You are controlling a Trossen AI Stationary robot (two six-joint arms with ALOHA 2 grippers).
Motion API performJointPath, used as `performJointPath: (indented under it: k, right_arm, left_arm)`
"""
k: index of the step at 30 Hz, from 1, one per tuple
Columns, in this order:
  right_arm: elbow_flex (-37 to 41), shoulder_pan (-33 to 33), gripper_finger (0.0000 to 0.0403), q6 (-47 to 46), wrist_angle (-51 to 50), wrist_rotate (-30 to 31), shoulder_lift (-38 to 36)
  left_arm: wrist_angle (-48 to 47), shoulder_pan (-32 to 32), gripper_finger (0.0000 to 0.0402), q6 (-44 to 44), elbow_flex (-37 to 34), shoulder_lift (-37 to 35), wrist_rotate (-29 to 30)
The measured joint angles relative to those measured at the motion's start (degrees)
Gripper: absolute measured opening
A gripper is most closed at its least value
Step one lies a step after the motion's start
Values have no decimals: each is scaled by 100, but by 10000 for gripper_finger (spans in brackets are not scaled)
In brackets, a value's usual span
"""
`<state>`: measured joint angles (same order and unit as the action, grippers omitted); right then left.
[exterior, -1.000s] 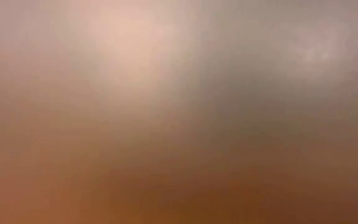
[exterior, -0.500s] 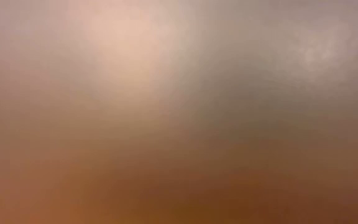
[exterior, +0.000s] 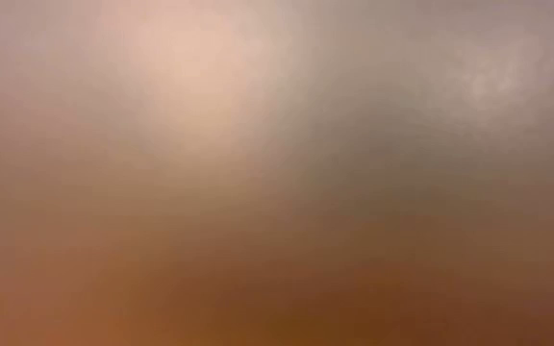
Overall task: Pick & Place Food Item
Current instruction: Put the white donut into the black bin
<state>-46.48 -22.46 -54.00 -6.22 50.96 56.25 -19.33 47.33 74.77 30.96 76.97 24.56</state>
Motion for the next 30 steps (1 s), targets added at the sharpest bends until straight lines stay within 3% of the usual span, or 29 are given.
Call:
performJointPath:
  k: [8, 17, 30]
  right_arm:
    - [0, -1, 255, -1, -2, 0, 0]
    - [0, -46, 255, -2, -2, 11, 0]
    - [0, -46, 255, -4, -1, 11, 0]
  left_arm:
    - [-16, 0, 100, -97, 0, 0, -57]
    - [11, 0, 87, -298, 0, 0, -87]
    - [44, -268, 21, -867, 0, -274, -231]
